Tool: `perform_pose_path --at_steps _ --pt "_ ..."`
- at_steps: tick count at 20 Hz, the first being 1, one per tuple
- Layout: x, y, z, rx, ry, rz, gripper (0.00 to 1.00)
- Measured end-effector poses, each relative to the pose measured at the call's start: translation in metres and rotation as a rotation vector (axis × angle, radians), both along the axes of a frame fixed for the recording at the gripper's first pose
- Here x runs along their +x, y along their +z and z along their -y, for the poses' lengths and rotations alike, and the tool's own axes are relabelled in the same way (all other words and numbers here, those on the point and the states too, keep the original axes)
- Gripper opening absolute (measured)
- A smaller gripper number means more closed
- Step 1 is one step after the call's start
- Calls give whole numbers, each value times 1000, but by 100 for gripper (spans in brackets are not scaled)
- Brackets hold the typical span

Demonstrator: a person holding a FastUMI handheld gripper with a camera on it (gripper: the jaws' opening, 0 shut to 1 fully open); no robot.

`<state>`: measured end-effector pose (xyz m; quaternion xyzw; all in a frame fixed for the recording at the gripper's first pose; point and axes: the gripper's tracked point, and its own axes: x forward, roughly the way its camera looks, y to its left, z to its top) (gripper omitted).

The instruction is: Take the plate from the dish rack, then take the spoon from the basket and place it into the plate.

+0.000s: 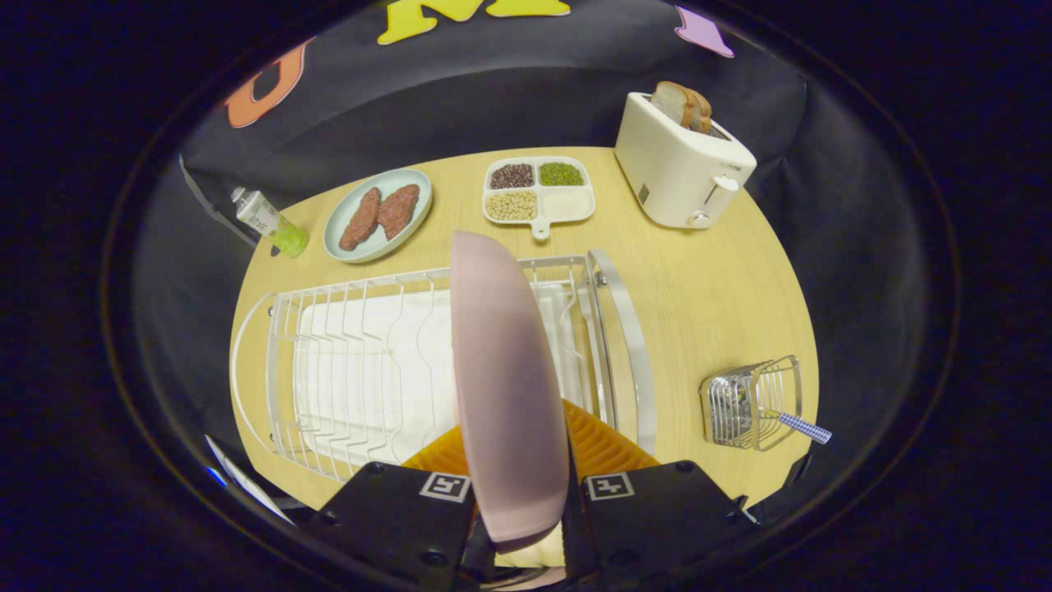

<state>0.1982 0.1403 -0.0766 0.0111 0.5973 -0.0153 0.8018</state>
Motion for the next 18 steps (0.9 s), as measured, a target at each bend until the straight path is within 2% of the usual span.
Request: perform_pose_path --at_steps 8,12,18 --pt "-2 28 2 -186 2 56 36" --pt "-1 52 1 -271 51 123 36" --pt "-32 68 5 -141 53 159 36"
